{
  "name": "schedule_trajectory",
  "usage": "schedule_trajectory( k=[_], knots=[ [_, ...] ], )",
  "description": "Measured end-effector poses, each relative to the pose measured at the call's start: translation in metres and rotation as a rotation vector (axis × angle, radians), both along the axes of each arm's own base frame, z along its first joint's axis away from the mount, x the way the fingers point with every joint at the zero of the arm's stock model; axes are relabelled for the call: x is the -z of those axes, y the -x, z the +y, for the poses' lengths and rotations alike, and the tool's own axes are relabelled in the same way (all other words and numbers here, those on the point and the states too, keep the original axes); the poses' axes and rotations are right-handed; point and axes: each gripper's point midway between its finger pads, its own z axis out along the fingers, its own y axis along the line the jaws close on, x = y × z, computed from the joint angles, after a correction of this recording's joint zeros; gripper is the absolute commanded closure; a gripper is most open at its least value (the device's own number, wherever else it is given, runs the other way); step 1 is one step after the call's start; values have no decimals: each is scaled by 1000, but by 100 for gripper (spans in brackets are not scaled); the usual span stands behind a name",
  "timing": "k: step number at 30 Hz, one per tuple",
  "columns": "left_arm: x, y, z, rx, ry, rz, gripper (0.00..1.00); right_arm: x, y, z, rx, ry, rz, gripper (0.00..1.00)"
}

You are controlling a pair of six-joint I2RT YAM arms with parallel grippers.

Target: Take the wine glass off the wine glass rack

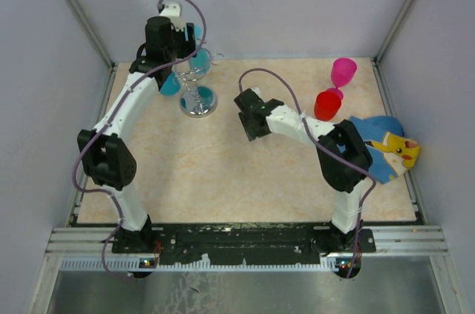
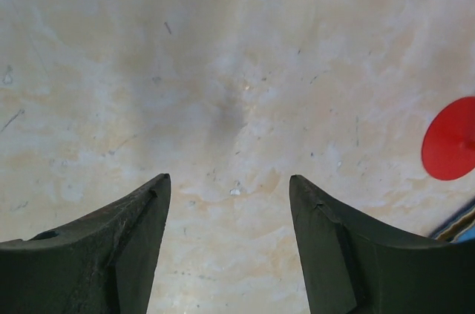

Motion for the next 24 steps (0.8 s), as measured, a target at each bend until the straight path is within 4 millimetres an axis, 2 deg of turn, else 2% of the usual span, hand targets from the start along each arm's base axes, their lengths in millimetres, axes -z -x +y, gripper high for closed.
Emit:
schedule_trajectory(
  k=[2,3,4,5,6,8,11,13,15,18,21,24],
  knots=[
    [-6,2,1,-1,4,-11,11,1,9,-1,-3,-40,32,34],
    [-8,3,1,-1,5,-15,8,-5,11,2,-7,-80,35,29],
    [-11,4,1,-1,6,-19,5,-13,10,6,-11,-126,28,13],
    [-13,5,2,-2,7,-23,4,-31,9,14,-17,-209,8,3],
    [-16,6,2,-3,8,-27,4,-45,7,19,-18,-267,-12,1],
    [-21,8,3,-4,11,-36,3,-85,3,28,-38,-383,-72,1],
    [-32,12,5,-9,15,-57,3,-156,-13,40,-68,-533,-191,6],
    [-39,15,7,-17,18,-69,2,-194,-24,47,-86,-612,-253,12],
    [-45,17,11,-31,20,-82,3,-223,-33,52,-107,-689,-286,15],
    [-52,19,22,-83,35,-92,7,-238,-44,56,-125,-797,-279,16],
    [-54,25,43,-162,73,-98,27,-226,-60,53,-110,-837,-229,16],
    [-50,36,82,-255,144,-91,41,-208,-69,55,-101,-847,-178,16]
  ],
)
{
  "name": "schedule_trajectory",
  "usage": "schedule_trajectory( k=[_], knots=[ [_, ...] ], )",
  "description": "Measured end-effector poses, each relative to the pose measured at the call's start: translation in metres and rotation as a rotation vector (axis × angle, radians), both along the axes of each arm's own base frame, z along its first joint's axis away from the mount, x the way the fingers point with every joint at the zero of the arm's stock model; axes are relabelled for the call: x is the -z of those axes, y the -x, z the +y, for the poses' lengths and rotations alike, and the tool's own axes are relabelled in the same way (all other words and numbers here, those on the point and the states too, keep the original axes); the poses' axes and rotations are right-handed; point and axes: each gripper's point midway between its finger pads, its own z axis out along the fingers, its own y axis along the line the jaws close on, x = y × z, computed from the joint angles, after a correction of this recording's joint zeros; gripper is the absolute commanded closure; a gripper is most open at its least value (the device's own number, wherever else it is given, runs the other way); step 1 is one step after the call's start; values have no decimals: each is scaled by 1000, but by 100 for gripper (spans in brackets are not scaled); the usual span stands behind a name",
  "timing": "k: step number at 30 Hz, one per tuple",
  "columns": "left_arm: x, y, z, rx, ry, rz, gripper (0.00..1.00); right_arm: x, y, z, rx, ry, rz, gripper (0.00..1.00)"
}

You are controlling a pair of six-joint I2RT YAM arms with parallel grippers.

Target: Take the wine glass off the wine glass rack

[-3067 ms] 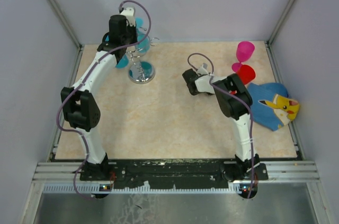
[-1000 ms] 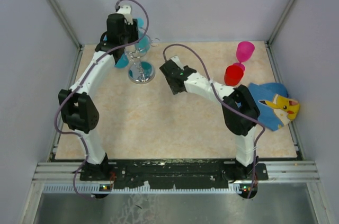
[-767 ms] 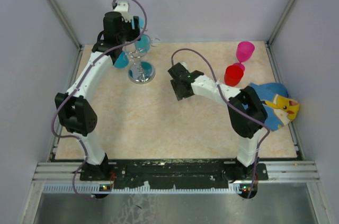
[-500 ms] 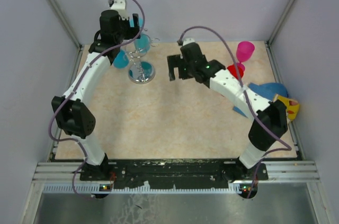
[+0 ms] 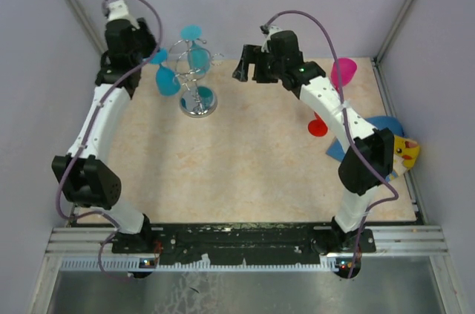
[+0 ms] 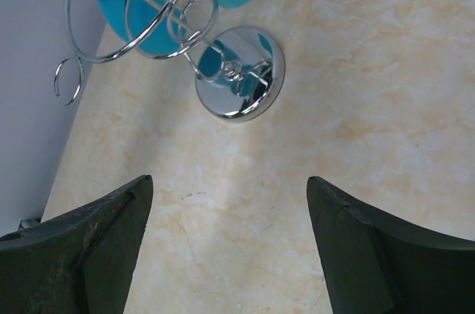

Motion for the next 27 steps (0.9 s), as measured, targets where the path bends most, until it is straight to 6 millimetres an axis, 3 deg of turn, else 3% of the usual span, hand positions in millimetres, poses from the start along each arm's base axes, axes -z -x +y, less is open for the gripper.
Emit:
schedule_trajectory(
  k=[5,7,8,11,14,18,27],
  knots=[
    [2,9,100,-171,217,-32,40,9,5,13,-54,-24,39,16],
    [14,10,124,-209,293,-28,39,5,7,17,-73,-37,38,16],
    [22,11,127,-210,325,-16,39,2,7,19,-81,-42,35,16],
    [47,9,115,-157,429,37,40,-10,1,25,-96,-60,11,16],
    [62,2,98,-68,558,65,41,-11,2,25,-99,-60,10,16],
    [79,2,92,5,704,93,37,-9,2,25,-101,-54,9,16],
    [86,-10,76,136,868,106,36,10,5,19,-94,-19,35,15]
  ],
)
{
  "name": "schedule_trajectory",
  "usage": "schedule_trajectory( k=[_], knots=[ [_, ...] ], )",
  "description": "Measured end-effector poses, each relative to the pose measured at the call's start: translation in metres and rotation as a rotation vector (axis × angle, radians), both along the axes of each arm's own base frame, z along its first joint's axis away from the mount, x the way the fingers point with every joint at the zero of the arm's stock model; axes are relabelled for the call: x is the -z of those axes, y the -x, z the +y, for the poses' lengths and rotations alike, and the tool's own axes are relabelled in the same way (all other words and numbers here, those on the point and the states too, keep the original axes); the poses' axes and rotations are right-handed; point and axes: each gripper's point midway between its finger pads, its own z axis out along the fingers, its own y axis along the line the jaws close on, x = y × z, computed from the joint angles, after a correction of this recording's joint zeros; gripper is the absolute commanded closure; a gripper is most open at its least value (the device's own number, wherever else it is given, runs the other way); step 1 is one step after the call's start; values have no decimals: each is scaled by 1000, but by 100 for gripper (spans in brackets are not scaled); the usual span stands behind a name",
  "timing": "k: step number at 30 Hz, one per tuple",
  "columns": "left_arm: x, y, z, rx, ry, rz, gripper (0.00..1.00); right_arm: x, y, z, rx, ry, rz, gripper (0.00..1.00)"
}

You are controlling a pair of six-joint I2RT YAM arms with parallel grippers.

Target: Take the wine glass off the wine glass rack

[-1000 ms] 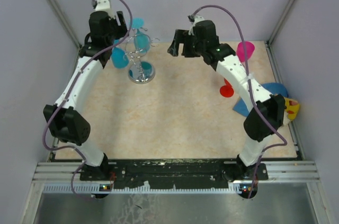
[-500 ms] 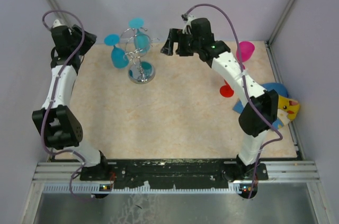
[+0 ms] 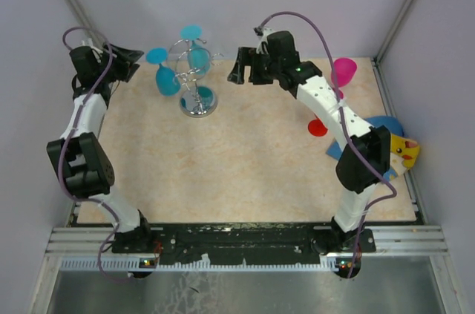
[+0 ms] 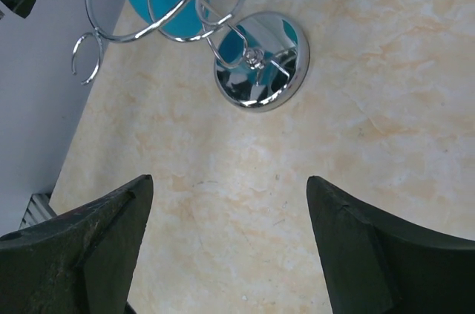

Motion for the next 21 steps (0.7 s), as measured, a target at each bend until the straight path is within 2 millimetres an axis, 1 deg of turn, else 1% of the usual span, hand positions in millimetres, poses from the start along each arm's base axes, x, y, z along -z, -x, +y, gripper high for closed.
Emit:
schedule_trajectory(
  k=[4,9,15,21],
  knots=[
    [9,-7,-9,52,66,-2,38,1,5,-6,7,9,-2,15],
    [23,-12,-15,91,123,23,43,-10,5,-13,19,3,-25,15],
    [13,-13,-25,149,187,-16,48,-15,4,-18,29,-2,-37,15],
    [13,-15,-30,180,236,-21,56,-13,3,-21,33,1,-32,15]
  ],
)
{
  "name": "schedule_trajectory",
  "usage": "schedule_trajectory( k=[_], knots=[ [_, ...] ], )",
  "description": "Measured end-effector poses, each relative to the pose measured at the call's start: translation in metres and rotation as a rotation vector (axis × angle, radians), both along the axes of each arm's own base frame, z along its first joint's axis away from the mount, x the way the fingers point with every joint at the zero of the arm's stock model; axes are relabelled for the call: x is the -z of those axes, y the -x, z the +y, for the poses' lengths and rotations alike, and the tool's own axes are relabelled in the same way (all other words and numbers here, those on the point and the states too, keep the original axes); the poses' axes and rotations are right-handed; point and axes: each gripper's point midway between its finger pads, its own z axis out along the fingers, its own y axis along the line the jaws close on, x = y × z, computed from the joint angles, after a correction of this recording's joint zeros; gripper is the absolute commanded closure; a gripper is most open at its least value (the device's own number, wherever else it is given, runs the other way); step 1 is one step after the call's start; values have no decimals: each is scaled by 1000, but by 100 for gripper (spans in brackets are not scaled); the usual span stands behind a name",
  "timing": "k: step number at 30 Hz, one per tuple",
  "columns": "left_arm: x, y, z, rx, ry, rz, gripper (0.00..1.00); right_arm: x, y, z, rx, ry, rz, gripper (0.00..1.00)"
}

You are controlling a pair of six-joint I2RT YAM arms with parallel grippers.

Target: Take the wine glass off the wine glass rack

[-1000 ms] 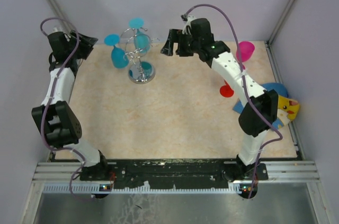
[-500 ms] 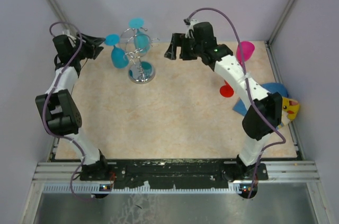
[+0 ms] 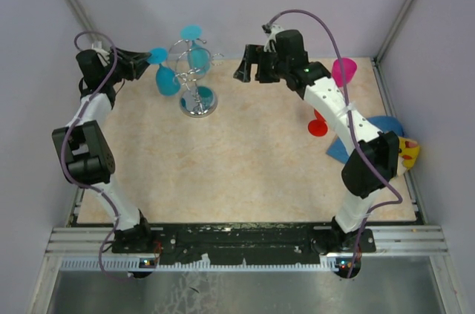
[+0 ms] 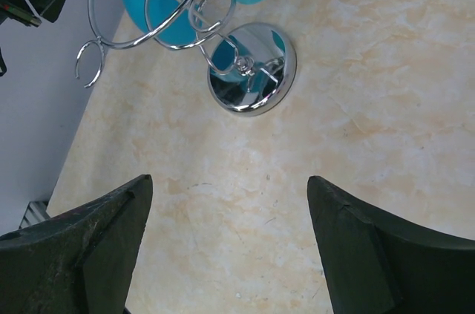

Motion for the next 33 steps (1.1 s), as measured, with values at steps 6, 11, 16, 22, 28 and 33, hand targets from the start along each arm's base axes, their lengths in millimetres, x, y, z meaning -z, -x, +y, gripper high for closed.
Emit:
schedule_trajectory(
  k=[6,11,16,22,28,33],
  knots=[
    [4,0,-2,13,26,17,63,1,-1,-4,2,6,2,15],
    [2,-2,-4,24,46,3,72,1,-1,-4,2,7,0,14],
    [1,-2,-5,33,58,0,92,1,-1,-4,-8,1,3,15],
    [0,-2,-7,42,62,-5,100,0,1,-1,-29,-11,3,15],
    [0,-2,-5,38,61,-5,100,8,2,-1,-31,-2,11,15],
    [1,-2,4,24,59,-6,100,12,2,-2,-32,3,14,15]
  ],
)
